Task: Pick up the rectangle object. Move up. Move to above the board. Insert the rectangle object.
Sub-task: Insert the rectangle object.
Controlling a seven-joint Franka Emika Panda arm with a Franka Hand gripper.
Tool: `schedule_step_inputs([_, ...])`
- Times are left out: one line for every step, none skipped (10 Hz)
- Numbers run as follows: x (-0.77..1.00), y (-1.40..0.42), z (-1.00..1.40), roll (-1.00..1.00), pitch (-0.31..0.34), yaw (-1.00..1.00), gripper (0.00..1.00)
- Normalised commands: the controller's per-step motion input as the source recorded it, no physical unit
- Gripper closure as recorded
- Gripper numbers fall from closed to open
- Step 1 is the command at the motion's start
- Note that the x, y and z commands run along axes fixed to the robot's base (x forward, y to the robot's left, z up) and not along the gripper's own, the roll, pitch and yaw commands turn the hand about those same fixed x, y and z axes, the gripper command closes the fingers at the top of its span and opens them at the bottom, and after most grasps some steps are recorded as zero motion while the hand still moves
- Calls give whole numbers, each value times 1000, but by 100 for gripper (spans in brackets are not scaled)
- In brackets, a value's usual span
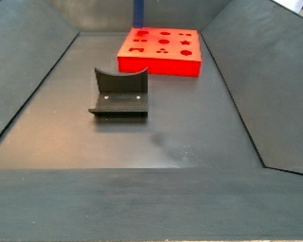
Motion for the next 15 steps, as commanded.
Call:
schedule_step_inputs([-143, 0, 0, 31, -19, -134, 100])
schedule_step_inputs([-66, 0, 0, 0, 0, -69, 100])
schedule_step_inputs([0, 0, -34, 0, 0, 0, 100])
schedule_step_inputs([0, -86, -131, 0, 0, -6, 100])
schedule_step_inputs([74, -14, -309, 91, 0, -106, 100])
schedule_step_inputs([11, -86, -126, 64, 0, -166, 100])
schedule_step_inputs([0, -60, -34, 30, 0, -154, 100])
schedule_step_inputs([0, -14, -14, 16, 0, -140, 100])
schedule_step_inputs([0, -29, -6, 20, 0, -186, 100])
schedule_step_inputs([0, -9, -34, 50, 0, -200, 100])
schedule_step_inputs([0, -9, -6, 34, 0, -166, 100])
schedule_step_inputs([0, -34, 0, 10, 0, -126, 100])
schedule_step_inputs([0, -6, 0, 16, 0, -94, 100])
schedule_step_inputs([0, -6, -20, 39, 0, 0, 100])
schedule_step_inputs([0, 0, -43, 21, 0, 31, 100])
